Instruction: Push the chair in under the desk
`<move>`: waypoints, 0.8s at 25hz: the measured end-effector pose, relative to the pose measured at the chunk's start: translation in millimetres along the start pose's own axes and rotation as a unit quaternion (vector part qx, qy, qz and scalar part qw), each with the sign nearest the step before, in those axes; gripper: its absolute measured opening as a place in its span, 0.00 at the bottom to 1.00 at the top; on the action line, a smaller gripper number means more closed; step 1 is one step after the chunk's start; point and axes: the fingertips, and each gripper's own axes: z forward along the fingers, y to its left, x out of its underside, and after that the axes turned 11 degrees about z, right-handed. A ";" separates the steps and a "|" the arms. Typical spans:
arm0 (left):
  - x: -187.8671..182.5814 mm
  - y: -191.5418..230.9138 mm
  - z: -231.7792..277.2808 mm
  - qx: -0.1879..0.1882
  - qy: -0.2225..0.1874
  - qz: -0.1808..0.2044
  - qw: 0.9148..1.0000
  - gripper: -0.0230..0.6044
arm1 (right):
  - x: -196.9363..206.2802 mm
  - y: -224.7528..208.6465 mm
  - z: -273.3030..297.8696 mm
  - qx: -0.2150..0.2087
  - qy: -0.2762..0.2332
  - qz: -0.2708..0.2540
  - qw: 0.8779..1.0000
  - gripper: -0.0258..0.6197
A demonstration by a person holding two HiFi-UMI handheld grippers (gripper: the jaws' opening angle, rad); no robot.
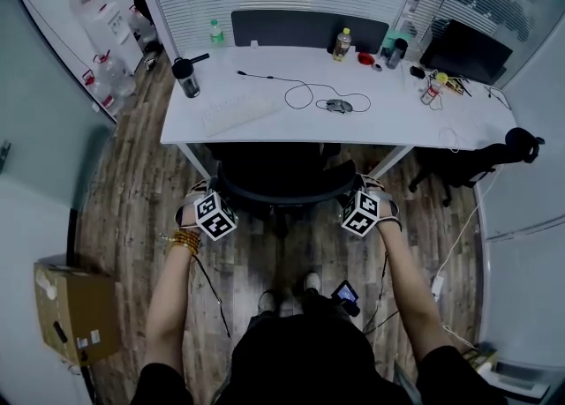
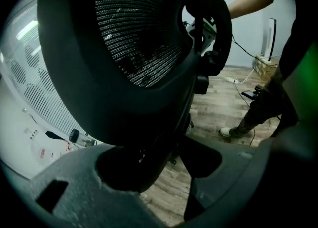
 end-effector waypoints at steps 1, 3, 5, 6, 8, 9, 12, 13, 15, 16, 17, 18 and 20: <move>-1.2 2.8 1.9 0.001 0.002 -0.001 1.000 0.45 | 0.1 -3.4 1.6 0.000 -0.001 0.000 1.000 0.38; -1.8 6.5 5.4 0.003 0.006 -0.002 1.000 0.45 | -0.7 -8.0 4.2 -0.001 -0.002 0.001 1.000 0.38; -2.0 9.7 10.5 0.004 0.009 -0.003 1.000 0.45 | 0.0 -12.2 7.9 -0.001 -0.001 0.001 1.000 0.38; -2.5 11.6 13.6 0.004 0.010 -0.003 1.000 0.45 | 1.6 -15.0 10.9 0.000 -0.001 0.001 1.000 0.38; -2.5 15.0 20.8 0.007 0.015 -0.003 1.000 0.45 | 4.9 -20.1 16.6 0.000 -0.001 0.004 1.000 0.38; -1.5 16.4 24.9 0.011 0.018 -0.003 1.000 0.45 | 5.3 -22.8 18.0 0.000 -0.001 0.005 1.000 0.38; -3.3 24.8 33.3 0.020 0.025 -0.004 0.999 0.45 | 3.2 -33.2 19.6 -0.003 -0.002 0.007 1.000 0.38; -5.2 28.4 35.5 0.021 0.026 -0.004 0.999 0.45 | 3.5 -36.3 20.8 -0.003 -0.003 0.009 1.000 0.38; -9.6 33.6 39.9 0.020 0.026 -0.006 0.999 0.45 | 5.8 -42.5 24.6 -0.001 -0.005 0.009 1.000 0.38; -11.4 35.1 42.1 0.020 0.027 -0.008 0.999 0.45 | 7.6 -45.8 26.9 0.000 -0.004 0.008 1.000 0.38; -13.1 36.3 44.5 0.021 0.027 -0.009 0.999 0.45 | 9.0 -49.5 28.5 0.001 -0.004 0.007 1.000 0.38; -14.9 37.9 47.2 0.022 0.029 -0.011 0.999 0.45 | 9.6 -53.7 29.0 0.002 -0.003 0.006 1.000 0.38; -19.2 42.8 52.8 0.025 0.031 -0.011 0.999 0.45 | 9.6 -62.0 29.9 0.000 -0.002 0.006 1.000 0.38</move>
